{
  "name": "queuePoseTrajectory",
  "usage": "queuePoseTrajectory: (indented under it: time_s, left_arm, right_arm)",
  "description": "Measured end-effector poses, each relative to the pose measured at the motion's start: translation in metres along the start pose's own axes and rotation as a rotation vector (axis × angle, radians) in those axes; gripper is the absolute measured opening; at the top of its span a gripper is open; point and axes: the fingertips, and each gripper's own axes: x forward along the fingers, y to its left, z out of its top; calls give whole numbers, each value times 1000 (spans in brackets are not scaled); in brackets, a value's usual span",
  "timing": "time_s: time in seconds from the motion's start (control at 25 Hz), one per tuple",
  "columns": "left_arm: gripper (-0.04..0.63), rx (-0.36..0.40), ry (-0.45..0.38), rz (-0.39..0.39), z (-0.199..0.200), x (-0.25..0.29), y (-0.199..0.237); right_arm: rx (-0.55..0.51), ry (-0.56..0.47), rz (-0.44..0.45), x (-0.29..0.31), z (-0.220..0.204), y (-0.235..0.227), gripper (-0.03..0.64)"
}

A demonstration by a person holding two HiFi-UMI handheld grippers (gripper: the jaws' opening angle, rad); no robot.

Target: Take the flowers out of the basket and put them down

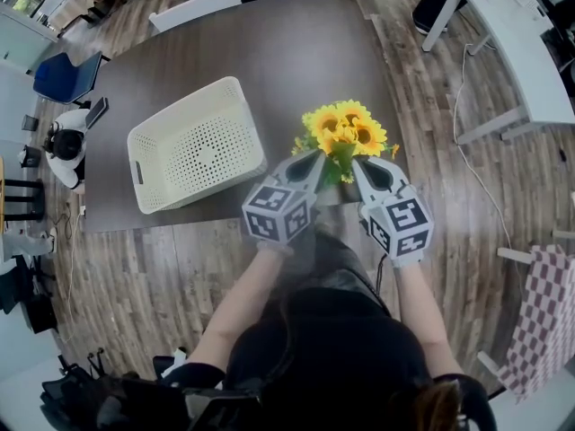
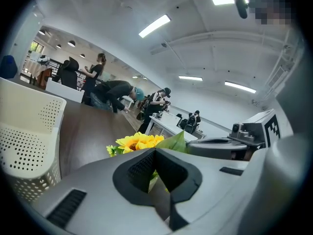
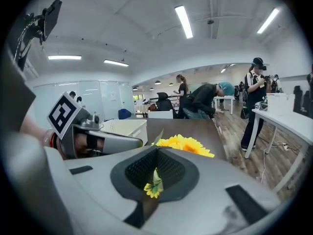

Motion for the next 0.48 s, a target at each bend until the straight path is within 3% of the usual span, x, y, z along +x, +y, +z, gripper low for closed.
queuePoseTrajectory:
  time_s: [0.28,0.48]
  left_arm:
    - [2,10,-8,-19,-5,-7,-12]
    - [2,21,-11,-40,-6,-9,-18]
  right_arm:
    - [8,-16,6,-9,0,9,2]
    - [64,-93,5,-14,8,14,2]
